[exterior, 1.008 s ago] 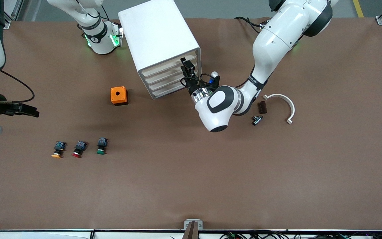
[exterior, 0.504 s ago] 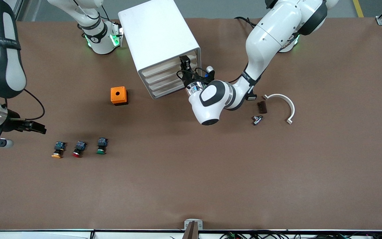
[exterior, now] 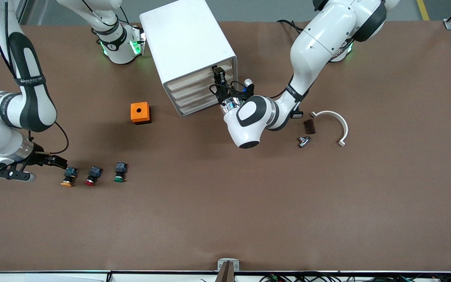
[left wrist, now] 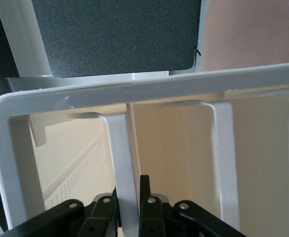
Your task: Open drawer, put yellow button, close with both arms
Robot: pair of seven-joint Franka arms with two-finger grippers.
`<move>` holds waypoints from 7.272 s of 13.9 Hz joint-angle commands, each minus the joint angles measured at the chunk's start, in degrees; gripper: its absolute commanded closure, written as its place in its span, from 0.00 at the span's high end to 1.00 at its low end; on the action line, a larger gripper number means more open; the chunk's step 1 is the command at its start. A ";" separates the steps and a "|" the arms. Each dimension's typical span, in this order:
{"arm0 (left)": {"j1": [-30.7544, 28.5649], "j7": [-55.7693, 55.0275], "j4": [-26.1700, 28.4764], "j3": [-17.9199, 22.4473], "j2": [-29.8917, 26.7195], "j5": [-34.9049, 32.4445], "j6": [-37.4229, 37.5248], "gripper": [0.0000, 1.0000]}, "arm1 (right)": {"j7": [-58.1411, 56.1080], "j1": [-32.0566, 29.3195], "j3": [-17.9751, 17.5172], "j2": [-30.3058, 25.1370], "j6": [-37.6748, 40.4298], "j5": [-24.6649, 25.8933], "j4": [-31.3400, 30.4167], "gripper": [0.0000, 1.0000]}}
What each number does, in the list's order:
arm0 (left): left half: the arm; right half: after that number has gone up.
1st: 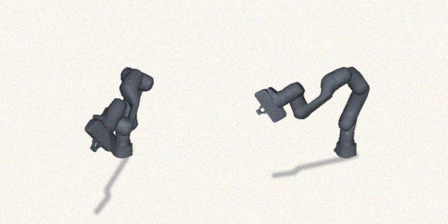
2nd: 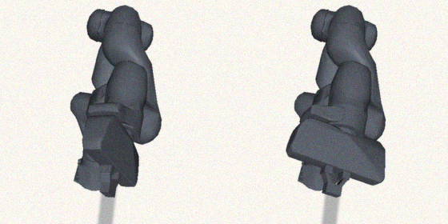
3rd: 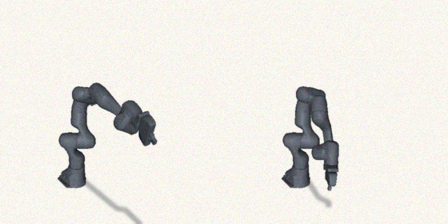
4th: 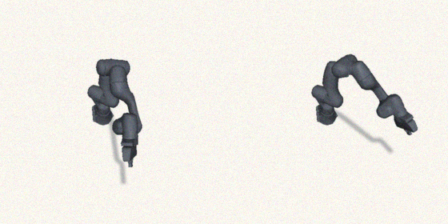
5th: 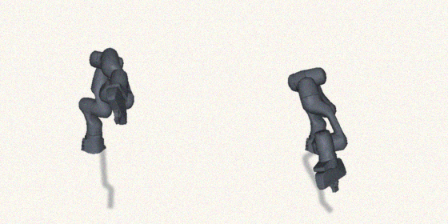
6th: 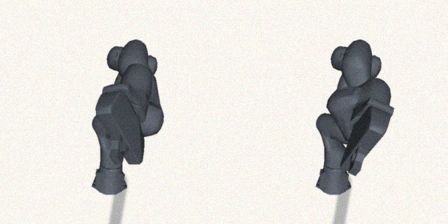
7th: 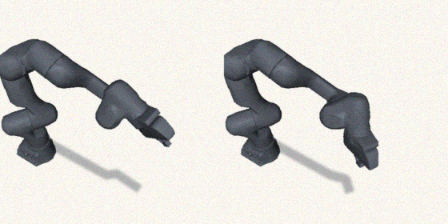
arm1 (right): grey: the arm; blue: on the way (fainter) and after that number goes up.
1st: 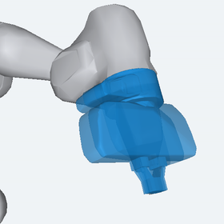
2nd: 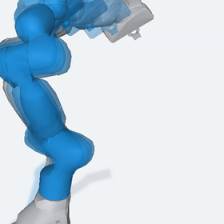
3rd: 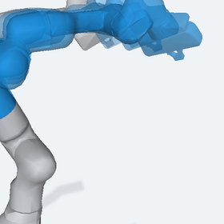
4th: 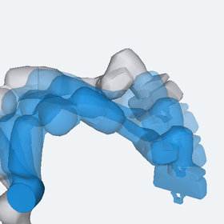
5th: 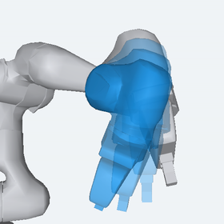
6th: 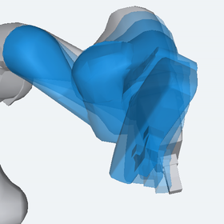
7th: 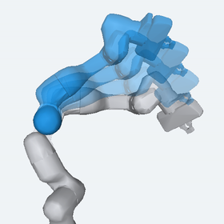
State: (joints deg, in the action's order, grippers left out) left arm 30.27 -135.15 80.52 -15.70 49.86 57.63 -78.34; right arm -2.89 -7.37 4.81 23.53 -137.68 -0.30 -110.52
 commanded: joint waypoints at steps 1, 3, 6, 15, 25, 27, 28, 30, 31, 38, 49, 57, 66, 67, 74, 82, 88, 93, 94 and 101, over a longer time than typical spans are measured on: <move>-0.56 -0.82 0.08 0.41 -0.02 0.55 0.11 0.09 | -0.36 -1.95 -0.85 4.05 -3.63 0.12 0.66 1.00; -1.52 -0.82 0.08 0.76 -0.02 0.55 0.03 0.07 | -0.27 -1.86 -0.85 6.25 -6.27 0.12 0.48 1.00; -3.02 -0.82 0.34 0.85 0.06 0.46 -0.06 0.08 | -0.71 -1.95 -0.94 9.07 -10.49 0.03 0.22 1.00; -11.89 -0.82 -0.01 0.85 0.94 0.46 -1.73 0.12 | -0.97 -1.77 -1.12 10.57 -15.95 0.03 -2.42 0.84; -14.80 0.06 -0.27 2.69 0.95 0.37 -2.88 0.48 | 1.65 -0.98 -1.82 7.51 5.81 -0.84 5.83 0.01; -15.84 0.76 -0.54 2.69 0.86 1.34 -2.79 0.62 | 7.61 0.42 -3.57 4.00 10.40 -0.84 6.72 0.00; -16.03 2.42 -0.54 2.34 0.68 1.43 -2.70 0.67 | 11.38 1.47 -4.36 2.41 12.86 -0.84 7.07 0.00; -16.82 6.54 -1.59 1.99 0.51 2.56 -1.91 0.70 | 20.08 4.45 -6.55 -1.19 16.64 -0.84 7.34 0.00; -16.91 9.00 -2.20 1.99 0.50 3.27 -0.95 0.71 | 23.78 5.51 -7.87 -3.12 17.70 -0.93 7.25 0.00; -18.84 24.30 -5.81 2.69 0.50 -2.15 5.39 0.93 | 48.47 8.76 -19.48 -13.32 24.74 -6.65 7.07 0.00; -7.79 64.42 -10.82 23.68 -7.31 -22.35 -8.40 0.99 | 87.86 31.52 -20.28 -16.85 23.00 -6.12 6.98 0.00; 7.35 82.77 -10.47 33.81 -13.02 -44.44 -25.34 0.99 | 107.29 40.85 -20.19 -12.64 18.43 -0.68 6.98 0.00; 12.62 80.83 -9.42 33.63 -14.79 -48.58 -28.80 1.00 | 117.59 43.67 -20.19 -7.18 14.02 4.52 7.25 0.02; 12.88 80.83 -9.42 33.72 -14.79 -48.67 -28.80 1.00 | 117.59 44.10 -20.19 -7.18 14.02 4.43 7.25 0.03; 14.90 80.05 -8.19 33.63 -14.61 -48.58 -28.80 1.00 | 99.81 38.67 -19.84 -6.75 26.27 3.55 17.33 1.00; 20.97 74.15 -5.20 33.54 -15.58 -48.58 -28.72 1.00 | 45.87 16.73 -19.75 -9.38 52.15 1.70 29.92 1.00; 26.94 71.08 -5.11 33.46 -14.53 -48.32 -29.50 1.00 | 15.41 -1.14 -19.49 -11.23 57.96 1.97 30.36 1.00; 29.41 70.64 -4.85 32.40 -14.26 -47.09 -30.82 1.00 | 0.56 -7.47 -19.57 -10.88 57.97 2.76 31.15 1.00; 30.19 69.86 -4.76 32.40 -14.17 -46.65 -30.82 1.00 | -1.65 -7.83 -19.57 -10.79 57.71 2.85 31.15 1.00; 33.01 66.86 -3.89 30.38 -13.73 -42.53 -30.74 1.00 | -2.11 -7.75 -19.57 -10.52 57.44 3.28 31.24 1.00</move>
State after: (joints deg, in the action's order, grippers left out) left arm 62.54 -67.37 75.32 15.23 36.33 12.69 -108.46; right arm -4.11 -14.48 -14.05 12.98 -80.78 2.48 -79.96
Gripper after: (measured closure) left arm 0.000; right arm 0.000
